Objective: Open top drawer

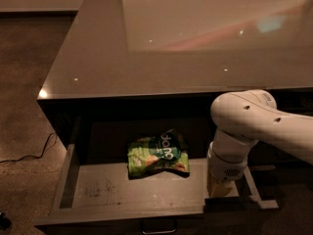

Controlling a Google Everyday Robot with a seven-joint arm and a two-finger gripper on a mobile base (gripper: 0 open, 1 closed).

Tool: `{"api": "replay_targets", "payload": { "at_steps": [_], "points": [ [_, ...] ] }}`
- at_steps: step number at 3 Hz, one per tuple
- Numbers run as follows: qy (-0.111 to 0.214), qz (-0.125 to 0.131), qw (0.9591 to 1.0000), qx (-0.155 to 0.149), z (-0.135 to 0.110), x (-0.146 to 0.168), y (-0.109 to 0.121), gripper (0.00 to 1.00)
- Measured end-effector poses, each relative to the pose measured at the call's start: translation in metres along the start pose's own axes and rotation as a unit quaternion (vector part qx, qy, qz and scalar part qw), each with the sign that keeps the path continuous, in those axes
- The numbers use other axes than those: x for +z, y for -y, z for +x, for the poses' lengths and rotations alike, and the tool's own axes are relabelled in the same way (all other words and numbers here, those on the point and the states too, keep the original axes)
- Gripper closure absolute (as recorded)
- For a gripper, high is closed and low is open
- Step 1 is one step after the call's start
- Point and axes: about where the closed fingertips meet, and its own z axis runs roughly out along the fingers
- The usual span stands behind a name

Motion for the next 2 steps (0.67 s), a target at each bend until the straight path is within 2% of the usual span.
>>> {"api": "replay_targets", "payload": {
  "at_steps": [1,2],
  "points": [
    [0.004,-0.001,1.0,-0.004,-0.004,0.003,0.001,1.0],
    [0.027,0.007,0.9992,-0.029,-0.029,0.017,0.016,1.0]
  ]
}}
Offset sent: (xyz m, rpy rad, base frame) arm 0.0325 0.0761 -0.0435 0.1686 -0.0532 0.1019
